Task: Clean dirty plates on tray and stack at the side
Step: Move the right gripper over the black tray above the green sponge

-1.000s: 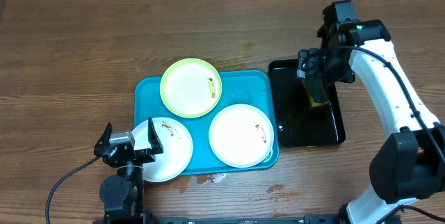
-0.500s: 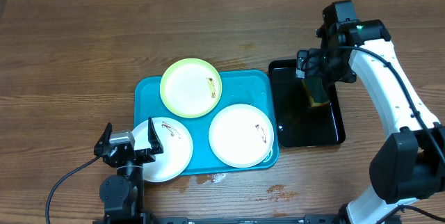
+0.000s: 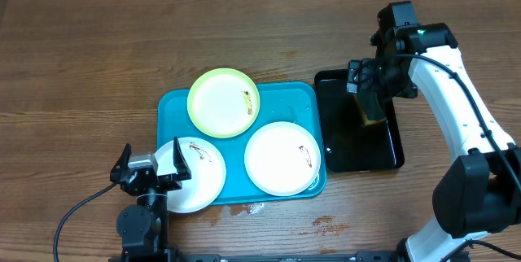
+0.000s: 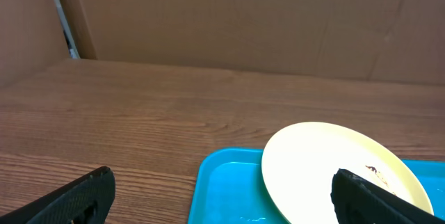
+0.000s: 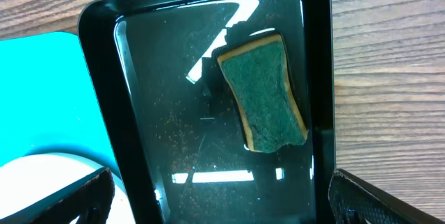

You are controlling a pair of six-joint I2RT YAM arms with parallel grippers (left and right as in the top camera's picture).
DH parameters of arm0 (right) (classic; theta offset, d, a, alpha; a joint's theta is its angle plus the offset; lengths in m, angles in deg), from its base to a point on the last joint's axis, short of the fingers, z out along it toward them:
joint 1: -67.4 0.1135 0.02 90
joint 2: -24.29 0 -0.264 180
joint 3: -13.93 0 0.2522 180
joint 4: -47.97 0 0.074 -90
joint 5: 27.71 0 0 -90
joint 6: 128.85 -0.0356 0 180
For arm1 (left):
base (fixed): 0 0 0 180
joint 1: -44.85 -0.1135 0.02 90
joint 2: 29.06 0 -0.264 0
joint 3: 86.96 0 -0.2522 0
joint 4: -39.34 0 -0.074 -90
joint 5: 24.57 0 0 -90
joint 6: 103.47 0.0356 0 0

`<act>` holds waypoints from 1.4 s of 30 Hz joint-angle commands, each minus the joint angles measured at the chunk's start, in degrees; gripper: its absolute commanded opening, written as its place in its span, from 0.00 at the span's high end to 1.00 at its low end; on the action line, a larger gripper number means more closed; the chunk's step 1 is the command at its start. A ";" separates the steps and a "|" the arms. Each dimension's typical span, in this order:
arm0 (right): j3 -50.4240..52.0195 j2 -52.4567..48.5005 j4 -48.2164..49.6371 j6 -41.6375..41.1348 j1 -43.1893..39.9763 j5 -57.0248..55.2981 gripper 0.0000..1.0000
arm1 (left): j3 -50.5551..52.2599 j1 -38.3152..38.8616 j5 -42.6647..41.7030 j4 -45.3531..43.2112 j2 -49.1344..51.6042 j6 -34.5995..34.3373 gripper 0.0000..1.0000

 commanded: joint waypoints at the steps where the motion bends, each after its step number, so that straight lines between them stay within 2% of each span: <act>1: -1.14 0.31 -0.22 0.26 -0.04 -0.50 0.00 | 0.20 0.15 0.70 -0.20 -0.46 -0.81 0.00; 42: -1.14 0.31 0.37 0.24 -0.04 -0.31 0.00 | 0.22 0.15 0.70 -0.20 -0.46 -0.81 0.00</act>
